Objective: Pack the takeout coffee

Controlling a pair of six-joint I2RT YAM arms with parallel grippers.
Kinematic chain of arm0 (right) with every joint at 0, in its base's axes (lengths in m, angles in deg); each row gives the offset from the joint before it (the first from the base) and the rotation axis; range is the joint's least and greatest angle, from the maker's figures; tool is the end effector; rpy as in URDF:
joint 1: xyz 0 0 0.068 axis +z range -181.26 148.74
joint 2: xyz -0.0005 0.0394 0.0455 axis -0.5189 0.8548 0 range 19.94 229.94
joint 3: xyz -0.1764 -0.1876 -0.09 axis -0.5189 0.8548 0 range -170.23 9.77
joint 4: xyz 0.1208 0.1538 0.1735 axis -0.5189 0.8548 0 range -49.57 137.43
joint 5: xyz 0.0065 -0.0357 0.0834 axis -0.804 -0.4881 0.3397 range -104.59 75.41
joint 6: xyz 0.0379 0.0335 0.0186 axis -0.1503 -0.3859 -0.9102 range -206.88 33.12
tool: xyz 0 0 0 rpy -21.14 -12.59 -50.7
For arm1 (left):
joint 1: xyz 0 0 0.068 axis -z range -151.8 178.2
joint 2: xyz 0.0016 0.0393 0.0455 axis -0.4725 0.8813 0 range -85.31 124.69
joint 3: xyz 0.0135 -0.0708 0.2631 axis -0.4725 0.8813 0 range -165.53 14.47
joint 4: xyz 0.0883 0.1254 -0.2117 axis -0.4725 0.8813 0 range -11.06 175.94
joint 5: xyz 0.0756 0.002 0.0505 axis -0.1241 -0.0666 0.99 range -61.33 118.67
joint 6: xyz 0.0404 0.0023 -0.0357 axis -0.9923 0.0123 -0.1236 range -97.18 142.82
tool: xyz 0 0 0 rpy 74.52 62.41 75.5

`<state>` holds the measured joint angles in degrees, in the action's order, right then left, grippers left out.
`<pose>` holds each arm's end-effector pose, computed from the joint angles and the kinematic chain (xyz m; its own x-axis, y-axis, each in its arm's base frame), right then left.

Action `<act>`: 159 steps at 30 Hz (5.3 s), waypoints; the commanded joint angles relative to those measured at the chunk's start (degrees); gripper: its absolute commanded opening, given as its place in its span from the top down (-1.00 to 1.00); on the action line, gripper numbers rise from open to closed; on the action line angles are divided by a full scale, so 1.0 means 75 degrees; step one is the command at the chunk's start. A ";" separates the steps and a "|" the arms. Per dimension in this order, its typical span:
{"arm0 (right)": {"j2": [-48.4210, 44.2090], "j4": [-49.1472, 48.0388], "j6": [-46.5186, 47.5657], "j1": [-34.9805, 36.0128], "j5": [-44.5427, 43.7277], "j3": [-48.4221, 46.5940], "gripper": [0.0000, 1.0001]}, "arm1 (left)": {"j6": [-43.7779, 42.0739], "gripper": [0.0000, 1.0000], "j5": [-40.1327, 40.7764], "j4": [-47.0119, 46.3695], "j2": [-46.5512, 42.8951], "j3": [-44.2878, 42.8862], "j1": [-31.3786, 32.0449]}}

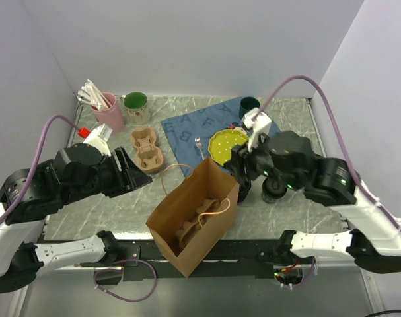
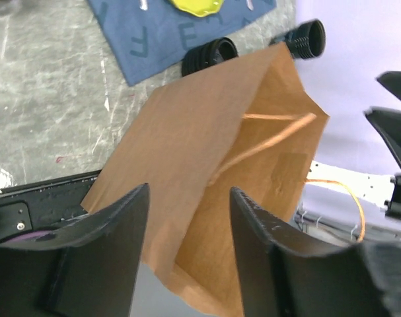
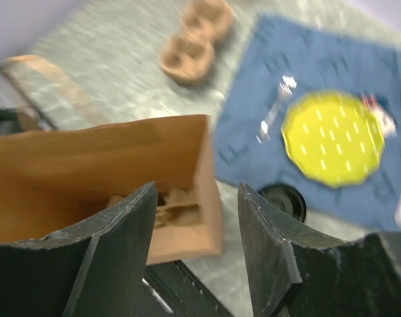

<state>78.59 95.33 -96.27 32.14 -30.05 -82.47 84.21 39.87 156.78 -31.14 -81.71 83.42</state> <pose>0.0776 0.1339 0.4851 -0.2830 -0.2141 -0.9349 -0.7139 0.6979 0.0563 0.0602 -0.0746 0.4722 -0.7883 -0.3745 -0.4882 0.0497 0.7521 -0.6572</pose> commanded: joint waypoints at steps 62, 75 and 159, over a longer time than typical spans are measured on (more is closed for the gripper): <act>0.3430 0.0157 -0.5416 -0.2312 0.3153 -0.1599 1.00 | 0.0440 -0.63 0.2702 0.0109 -0.0343 -0.0184 0.0008; 0.2668 0.0193 -0.5510 -0.2324 0.2191 -0.0650 1.00 | 0.1002 -0.34 0.1846 0.0121 -0.1621 0.1303 0.0020; 0.3158 0.0473 -0.1186 -0.2312 0.2860 -0.1574 -0.17 | -0.1903 0.98 0.1987 -0.1965 -0.2923 0.3216 -0.0168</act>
<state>98.96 96.57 -106.63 14.52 -5.35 -89.36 72.12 51.76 143.66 -54.90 -54.91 82.13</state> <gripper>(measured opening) 0.606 0.018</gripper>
